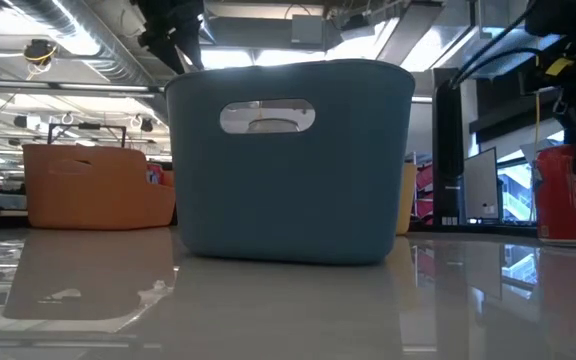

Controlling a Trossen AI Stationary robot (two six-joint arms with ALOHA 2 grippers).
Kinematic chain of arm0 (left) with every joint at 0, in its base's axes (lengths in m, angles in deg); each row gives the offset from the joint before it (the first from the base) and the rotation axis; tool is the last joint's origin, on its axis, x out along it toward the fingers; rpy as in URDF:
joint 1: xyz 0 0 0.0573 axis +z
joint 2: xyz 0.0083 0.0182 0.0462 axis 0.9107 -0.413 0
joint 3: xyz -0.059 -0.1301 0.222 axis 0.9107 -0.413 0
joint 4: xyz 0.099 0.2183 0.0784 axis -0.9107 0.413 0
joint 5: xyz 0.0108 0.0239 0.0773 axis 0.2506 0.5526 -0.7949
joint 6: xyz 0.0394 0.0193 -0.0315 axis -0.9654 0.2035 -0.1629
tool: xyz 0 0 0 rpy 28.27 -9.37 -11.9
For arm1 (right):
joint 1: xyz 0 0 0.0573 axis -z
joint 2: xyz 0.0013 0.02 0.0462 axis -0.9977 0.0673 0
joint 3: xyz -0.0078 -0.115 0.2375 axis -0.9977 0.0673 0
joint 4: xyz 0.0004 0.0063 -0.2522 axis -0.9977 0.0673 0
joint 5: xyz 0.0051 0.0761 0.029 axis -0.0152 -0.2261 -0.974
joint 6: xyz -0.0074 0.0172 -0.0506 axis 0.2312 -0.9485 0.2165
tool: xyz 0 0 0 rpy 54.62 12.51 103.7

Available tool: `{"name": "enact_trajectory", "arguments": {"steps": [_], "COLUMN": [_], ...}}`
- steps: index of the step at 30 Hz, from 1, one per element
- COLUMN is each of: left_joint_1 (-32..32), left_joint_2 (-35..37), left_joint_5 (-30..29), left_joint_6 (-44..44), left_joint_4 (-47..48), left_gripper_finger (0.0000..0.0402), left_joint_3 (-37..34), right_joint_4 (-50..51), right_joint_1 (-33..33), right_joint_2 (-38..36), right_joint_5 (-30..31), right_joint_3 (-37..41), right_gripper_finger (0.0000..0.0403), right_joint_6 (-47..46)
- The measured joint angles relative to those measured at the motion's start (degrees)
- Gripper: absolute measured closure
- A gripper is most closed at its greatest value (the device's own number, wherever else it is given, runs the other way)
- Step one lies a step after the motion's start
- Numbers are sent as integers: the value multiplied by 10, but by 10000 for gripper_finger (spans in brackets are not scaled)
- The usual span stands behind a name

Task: Sort soda cans
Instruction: Put the top orange soda can into the orange bin

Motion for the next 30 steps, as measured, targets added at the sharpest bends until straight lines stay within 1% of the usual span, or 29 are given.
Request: {"name": "enact_trajectory", "arguments": {"steps": [5,8,14,19,22,30], "left_joint_1": [0,0,0,0,0,-24], "left_joint_2": [0,0,0,0,0,0], "left_joint_5": [0,0,0,0,0,0], "left_joint_6": [3,5,19,30,31,30], "left_joint_4": [0,0,1,1,2,2], "left_gripper_finger": [36,36,36,36,36,36], "left_joint_3": [0,0,0,0,0,0], "right_joint_4": [-13,-44,-67,-94,-125,-194], "right_joint_1": [0,0,0,0,0,0], "right_joint_2": [18,29,46,49,50,49], "right_joint_5": [0,0,-3,-13,-35,-28], "right_joint_3": [-2,-2,-3,-6,-14,-21], "right_gripper_finger": [147,147,147,147,147,147], "right_joint_6": [1,1,2,-1,-7,0]}}
